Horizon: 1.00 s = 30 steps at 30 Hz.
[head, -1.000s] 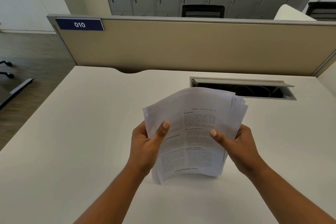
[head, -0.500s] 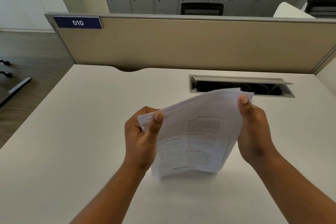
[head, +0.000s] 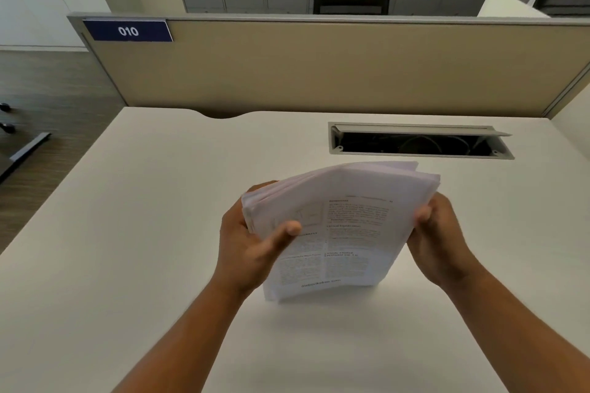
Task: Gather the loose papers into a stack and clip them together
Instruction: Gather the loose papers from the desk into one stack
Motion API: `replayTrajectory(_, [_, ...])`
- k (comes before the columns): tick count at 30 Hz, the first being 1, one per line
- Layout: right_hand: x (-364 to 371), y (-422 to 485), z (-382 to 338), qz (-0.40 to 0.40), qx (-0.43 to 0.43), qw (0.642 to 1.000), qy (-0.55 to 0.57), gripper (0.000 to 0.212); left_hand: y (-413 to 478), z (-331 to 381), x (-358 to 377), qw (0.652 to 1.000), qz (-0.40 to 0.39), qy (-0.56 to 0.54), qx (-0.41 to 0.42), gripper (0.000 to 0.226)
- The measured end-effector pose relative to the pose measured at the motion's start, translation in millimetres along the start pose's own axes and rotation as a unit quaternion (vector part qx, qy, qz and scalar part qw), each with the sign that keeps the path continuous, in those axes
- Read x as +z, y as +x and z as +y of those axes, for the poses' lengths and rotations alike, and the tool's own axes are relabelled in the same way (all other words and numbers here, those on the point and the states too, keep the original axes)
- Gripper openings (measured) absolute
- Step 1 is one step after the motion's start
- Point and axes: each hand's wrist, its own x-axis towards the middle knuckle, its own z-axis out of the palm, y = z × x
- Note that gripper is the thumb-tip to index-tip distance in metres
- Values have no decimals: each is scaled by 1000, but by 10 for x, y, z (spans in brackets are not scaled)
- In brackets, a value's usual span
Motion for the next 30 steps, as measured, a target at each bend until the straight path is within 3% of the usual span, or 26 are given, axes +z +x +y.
replayTrajectory(2, [-40,-63,133,0,25,1000,-17,60,-49,-93,9,998,-20,40,-54,24])
replayTrajectory(5, [3,-160,303,37,53,996,-65,36,-146,-230,55,991,-13,47,-128,43])
replayTrajectory(10, [28,-214,356,72,38,996,-47,38,-180,-223,121,989,39,-20,-141,22])
replayTrajectory(13, [-1,-234,403,58,47,996,-48,38,-205,-288,122,990,20,-12,-143,32])
replayTrajectory(17, [10,-288,553,43,80,990,-103,44,-233,-421,148,980,2,27,-196,25])
replayTrajectory(23, [-1,-309,567,58,43,990,-122,52,-245,-404,126,979,-11,-4,-201,44])
replayTrajectory(30, [-11,-357,691,53,63,985,-149,48,-296,-507,171,972,-17,3,-232,38])
